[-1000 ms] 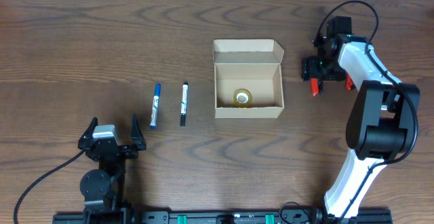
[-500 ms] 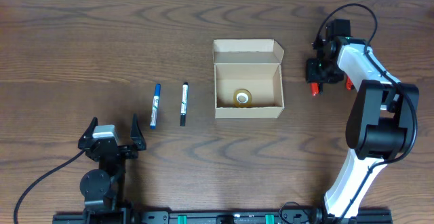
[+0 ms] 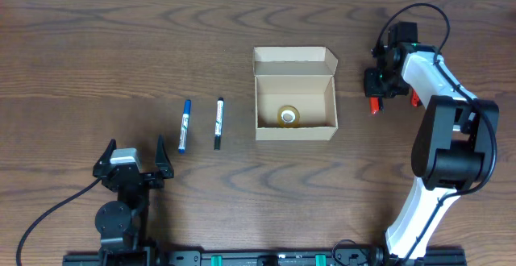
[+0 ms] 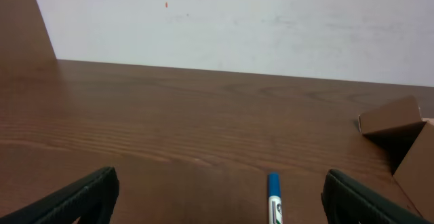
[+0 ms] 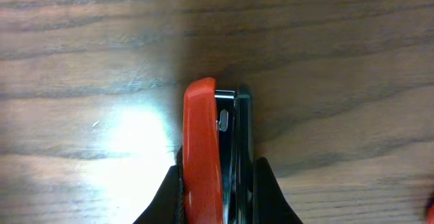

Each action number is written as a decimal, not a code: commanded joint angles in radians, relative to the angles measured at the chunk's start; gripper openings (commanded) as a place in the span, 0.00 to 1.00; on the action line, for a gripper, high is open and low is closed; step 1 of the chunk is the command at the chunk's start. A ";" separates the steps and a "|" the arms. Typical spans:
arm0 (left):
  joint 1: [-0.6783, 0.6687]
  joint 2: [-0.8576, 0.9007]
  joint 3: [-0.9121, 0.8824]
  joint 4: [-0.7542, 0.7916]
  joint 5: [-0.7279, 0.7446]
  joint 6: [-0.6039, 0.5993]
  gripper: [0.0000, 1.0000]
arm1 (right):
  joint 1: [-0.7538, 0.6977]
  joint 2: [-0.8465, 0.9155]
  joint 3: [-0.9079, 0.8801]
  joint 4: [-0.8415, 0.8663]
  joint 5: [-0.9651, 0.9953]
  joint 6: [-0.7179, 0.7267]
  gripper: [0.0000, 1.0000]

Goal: Pack container
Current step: 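Lower the right gripper and grasp the red stapler, then carry the red stapler into the box and open the right gripper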

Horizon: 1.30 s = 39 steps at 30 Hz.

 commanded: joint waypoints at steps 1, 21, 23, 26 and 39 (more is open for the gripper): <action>0.003 -0.006 -0.011 -0.053 0.012 -0.003 0.95 | 0.018 0.002 0.077 -0.045 -0.034 -0.003 0.02; 0.003 -0.006 -0.011 -0.053 0.011 -0.003 0.95 | 0.244 -0.154 0.935 -0.667 -0.329 -0.223 0.01; 0.003 -0.006 -0.011 -0.053 0.012 -0.003 0.95 | 0.293 -0.166 0.935 -0.689 -0.327 -0.242 0.01; 0.003 -0.006 -0.011 -0.053 0.012 -0.003 0.95 | 0.355 -0.165 0.926 -0.723 -0.324 -0.246 0.01; 0.003 -0.006 -0.011 -0.053 0.011 -0.003 0.95 | 0.462 -0.165 0.472 -0.486 -0.239 -0.245 0.02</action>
